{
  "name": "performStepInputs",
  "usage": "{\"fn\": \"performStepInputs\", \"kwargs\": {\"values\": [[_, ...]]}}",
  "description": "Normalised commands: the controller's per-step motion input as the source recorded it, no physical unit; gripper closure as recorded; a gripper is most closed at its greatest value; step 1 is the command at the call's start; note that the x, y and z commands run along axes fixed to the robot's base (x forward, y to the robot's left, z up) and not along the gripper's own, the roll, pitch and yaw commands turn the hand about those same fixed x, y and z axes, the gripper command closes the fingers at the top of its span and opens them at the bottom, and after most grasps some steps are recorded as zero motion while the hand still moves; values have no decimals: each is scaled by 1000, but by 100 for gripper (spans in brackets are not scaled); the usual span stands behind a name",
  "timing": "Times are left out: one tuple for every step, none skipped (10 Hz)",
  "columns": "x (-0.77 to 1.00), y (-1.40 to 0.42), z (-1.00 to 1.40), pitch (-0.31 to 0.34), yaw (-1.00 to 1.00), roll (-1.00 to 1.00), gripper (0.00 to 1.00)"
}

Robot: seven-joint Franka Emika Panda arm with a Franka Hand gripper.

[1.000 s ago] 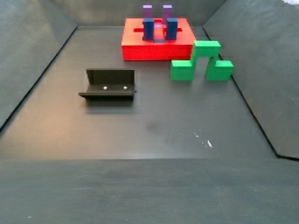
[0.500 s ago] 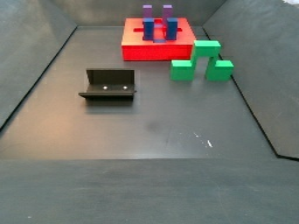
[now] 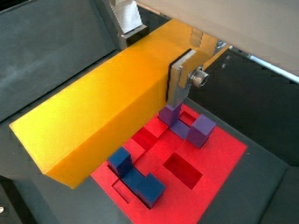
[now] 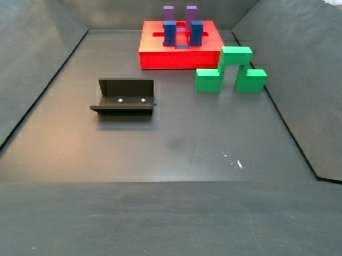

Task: Pick up the yellow object. Move up. Move to above the board. Insert the yellow object.
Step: Insert the yellow object.

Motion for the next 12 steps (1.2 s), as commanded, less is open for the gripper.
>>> {"fn": "performStepInputs", "kwargs": {"values": [[-29,-220,-826,-210,34,104,100],[0,-163,-754,-247,0,50,100],[60,-31,-709,-267,0,0,100],[40,0,-697,-270,0,0,100],[23,0,-720,-257,0,0,100],[0,-17,-717,-247,0,0,100],[37,-6,-700,-231,0,0,100],[34,-20,-657,-173,0,46,100],[140,-146,-349,0,63,220,100],[177,-274,-260,147,74,364,100],[157,-271,-326,179,43,370,100],[86,-214,-294,99,11,279,100]]}}
